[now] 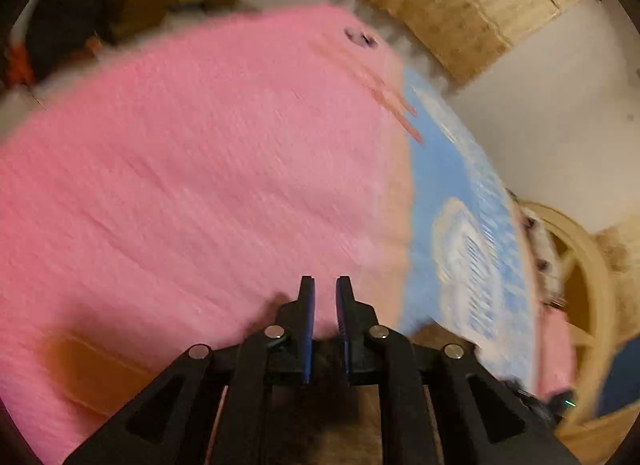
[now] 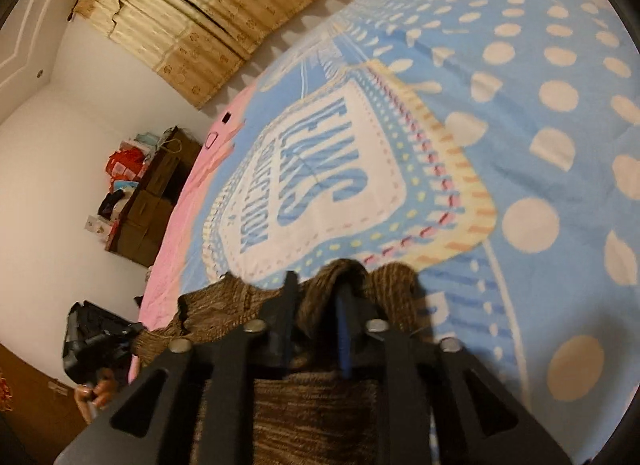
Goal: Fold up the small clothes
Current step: 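Grasp the hem with the left gripper while the right gripper grasps the hem, then fold the hem up toward the collar with both grippers and release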
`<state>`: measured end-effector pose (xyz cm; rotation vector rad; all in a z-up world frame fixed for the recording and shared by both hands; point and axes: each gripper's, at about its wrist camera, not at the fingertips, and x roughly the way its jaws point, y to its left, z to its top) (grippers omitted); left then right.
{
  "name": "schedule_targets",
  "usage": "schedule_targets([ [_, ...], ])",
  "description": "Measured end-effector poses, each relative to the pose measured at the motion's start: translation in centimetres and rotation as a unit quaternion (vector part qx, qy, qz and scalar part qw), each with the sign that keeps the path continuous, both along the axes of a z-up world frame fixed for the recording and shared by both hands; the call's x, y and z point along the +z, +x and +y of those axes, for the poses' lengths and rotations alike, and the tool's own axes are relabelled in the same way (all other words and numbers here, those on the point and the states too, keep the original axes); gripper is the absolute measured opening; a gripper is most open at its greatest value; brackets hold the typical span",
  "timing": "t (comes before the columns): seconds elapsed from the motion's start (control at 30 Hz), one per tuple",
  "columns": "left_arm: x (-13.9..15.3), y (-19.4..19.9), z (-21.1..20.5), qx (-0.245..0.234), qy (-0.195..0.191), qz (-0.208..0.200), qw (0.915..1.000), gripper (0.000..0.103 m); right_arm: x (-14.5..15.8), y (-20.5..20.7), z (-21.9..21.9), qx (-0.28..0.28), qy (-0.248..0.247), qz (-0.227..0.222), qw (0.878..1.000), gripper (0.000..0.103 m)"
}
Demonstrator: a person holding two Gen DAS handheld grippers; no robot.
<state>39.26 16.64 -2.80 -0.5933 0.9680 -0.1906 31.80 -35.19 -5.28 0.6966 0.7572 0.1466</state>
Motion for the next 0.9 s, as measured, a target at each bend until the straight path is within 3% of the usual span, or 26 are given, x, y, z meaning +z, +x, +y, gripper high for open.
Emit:
schedule_targets([
  [0.03, 0.7, -0.3, 0.9, 0.011, 0.004, -0.003, 0.9999, 0.036, 0.3, -0.2, -0.2, -0.007, -0.002, -0.004, 1.0, 0.046],
  [0.07, 1.4, -0.8, 1.6, 0.024, 0.006, -0.01, 0.9996, 0.041, 0.7, -0.3, -0.4, -0.018, -0.007, -0.009, 1.0, 0.054],
  [0.13, 3.0, -2.3, 2.4, 0.056, 0.039, -0.032, 0.9972, 0.043, 2.2, -1.1, -0.7, -0.047, -0.046, -0.026, 0.998, 0.055],
  [0.2, 4.0, -4.0, 1.9, 0.038, 0.062, -0.053, 0.9959, 0.043, 4.6, -2.5, -0.1, -0.067, -0.106, -0.056, 0.99, 0.054],
  [0.27, 4.8, -7.0, 0.2, 0.004, 0.073, -0.068, 0.995, 0.043, 6.8, -3.7, 2.5, -0.006, -0.142, -0.082, 0.986, 0.026],
  [0.3, 4.6, -8.4, -0.7, -0.006, 0.077, -0.072, 0.9944, 0.043, 7.0, -3.6, 3.9, 0.034, -0.142, -0.08, 0.986, 0.023],
  [0.4, 3.0, -12.2, -3.8, -0.043, 0.095, -0.08, 0.9914, 0.043, 6.5, -4.2, 10.1, 0.15, -0.156, -0.058, 0.975, 0.023],
  [0.47, 1.4, -14.9, -5.8, -0.059, 0.112, -0.083, 0.9885, 0.043, 4.9, -3.6, 13.7, 0.201, -0.14, -0.024, 0.969, 0.023],
  [0.6, -1.8, -17.1, -6.6, -0.039, 0.158, -0.063, 0.9847, 0.043, 2.0, -1.8, 17.3, 0.24, -0.152, 0.03, 0.958, 0.023],
  [0.63, -2.2, -17.9, -6.2, -0.043, 0.156, -0.081, 0.9834, 0.043, 1.6, -1.0, 17.7, 0.247, -0.153, 0.042, 0.956, 0.023],
  [0.8, -2.2, -18.6, -6.7, -0.068, 0.199, -0.108, 0.9716, 0.043, 2.0, 4.6, 17.0, 0.215, -0.211, 0.058, 0.952, 0.02],
  [0.9, -2.2, -18.7, -6.5, -0.078, 0.203, -0.12, 0.9686, 0.043, 3.4, 6.8, 15.7, 0.154, -0.231, 0.03, 0.96, 0.026],
])
